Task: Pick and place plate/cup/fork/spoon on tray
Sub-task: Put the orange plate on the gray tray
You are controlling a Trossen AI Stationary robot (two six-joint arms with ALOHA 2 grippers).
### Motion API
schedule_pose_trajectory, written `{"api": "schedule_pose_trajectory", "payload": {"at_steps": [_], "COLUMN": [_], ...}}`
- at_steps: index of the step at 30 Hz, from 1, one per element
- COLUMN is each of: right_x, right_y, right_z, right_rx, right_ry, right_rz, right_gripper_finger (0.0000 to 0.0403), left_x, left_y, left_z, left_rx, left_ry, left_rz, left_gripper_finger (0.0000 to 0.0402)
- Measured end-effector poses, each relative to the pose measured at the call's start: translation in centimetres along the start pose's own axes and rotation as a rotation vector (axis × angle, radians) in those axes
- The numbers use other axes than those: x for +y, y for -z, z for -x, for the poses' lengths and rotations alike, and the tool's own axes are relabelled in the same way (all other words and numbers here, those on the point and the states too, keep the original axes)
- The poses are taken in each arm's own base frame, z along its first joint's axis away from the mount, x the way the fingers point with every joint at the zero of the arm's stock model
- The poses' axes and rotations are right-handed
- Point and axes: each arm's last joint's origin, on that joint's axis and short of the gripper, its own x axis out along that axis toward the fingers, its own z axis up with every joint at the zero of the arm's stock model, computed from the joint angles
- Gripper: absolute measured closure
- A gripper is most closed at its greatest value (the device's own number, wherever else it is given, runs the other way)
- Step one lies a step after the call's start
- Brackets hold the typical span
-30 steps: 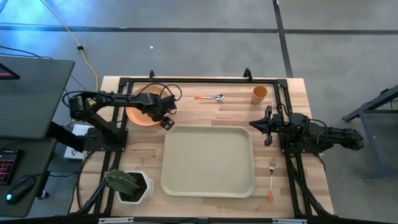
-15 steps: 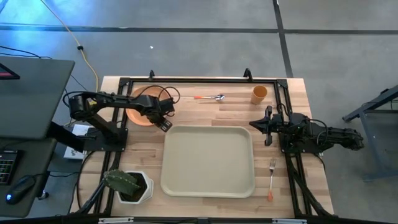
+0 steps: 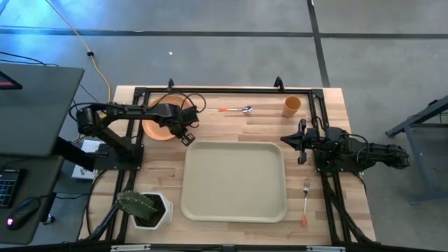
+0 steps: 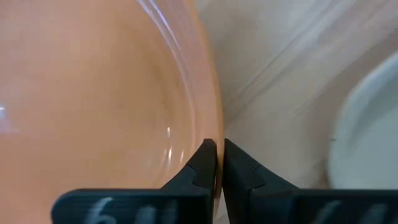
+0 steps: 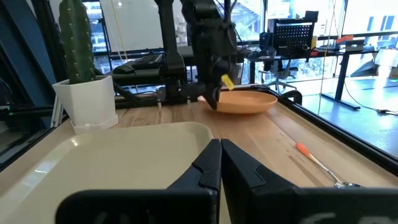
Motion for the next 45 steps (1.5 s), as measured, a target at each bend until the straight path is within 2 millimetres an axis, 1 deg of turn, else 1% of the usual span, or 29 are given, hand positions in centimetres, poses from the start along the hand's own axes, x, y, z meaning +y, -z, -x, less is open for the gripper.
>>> {"api": "schedule_pose_trajectory", "payload": {"at_steps": [4, 7, 11, 14, 17, 19, 22, 24, 27, 30, 33, 38, 43, 45], "right_x": [0.0, 0.0, 0.0, 0.0, 0.0, 0.0, 0.0, 0.0, 0.0, 0.0, 0.0, 0.0, 0.0, 0.0], "right_y": [0.0, 0.0, 0.0, 0.0, 0.0, 0.0, 0.0, 0.0, 0.0, 0.0, 0.0, 0.0, 0.0, 0.0], "right_z": [0.0, 0.0, 0.0, 0.0, 0.0, 0.0, 0.0, 0.0, 0.0, 0.0, 0.0, 0.0, 0.0, 0.0], "right_rx": [0.0, 0.0, 0.0, 0.0, 0.0, 0.0, 0.0, 0.0, 0.0, 0.0, 0.0, 0.0, 0.0, 0.0], "right_ry": [0.0, 0.0, 0.0, 0.0, 0.0, 0.0, 0.0, 0.0, 0.0, 0.0, 0.0, 0.0, 0.0, 0.0], "right_rz": [0.0, 0.0, 0.0, 0.0, 0.0, 0.0, 0.0, 0.0, 0.0, 0.0, 0.0, 0.0, 0.0, 0.0], "right_gripper_finger": [0.0402, 0.0402, 0.0402, 0.0402, 0.0402, 0.0402, 0.0402, 0.0402, 0.0402, 0.0402, 0.0402, 0.0402, 0.0402, 0.0402], "left_x": [-0.2, -0.5, -1.7, -3.4, -5.8, -7.6, -10.7, -12.8, -16.0, -19.0, -21.5, -24.9, -27.4, -28.3], "left_y": [-1.6, -2.9, -4.4, -4.7, -4.6, -4.3, -3.6, -2.9, -1.4, 0.4, 2.2, 5.2, 8.0, 8.8], "left_z": [3.0, 5.7, 9.8, 12.6, 14.9, 16.2, 17.5, 18.0, 18.5, 18.4, 17.9, 15.9, 14.4, 13.7], "left_rx": [-0.044, -0.099, -0.23, -0.293, -0.347, -0.365, -0.383, -0.385, -0.39, -0.396, -0.403, -0.366, -0.342, -0.335], "left_ry": [-0.004, 0.011, 0.032, 0.053, 0.055, 0.061, 0.063, 0.061, 0.056, 0.056, 0.052, 0.031, 0.024, 0.026], "left_rz": [-0.072, -0.112, -0.208, -0.326, -0.447, -0.528, -0.64, -0.729, -0.922, -1.117, -1.278, -1.456, -1.558, -1.572], "left_gripper_finger": [0.04, 0.04, 0.04, 0.04, 0.0401, 0.0401, 0.0401, 0.0401, 0.0401, 0.0401, 0.0401, 0.0401, 0.0401, 0.0401]}}
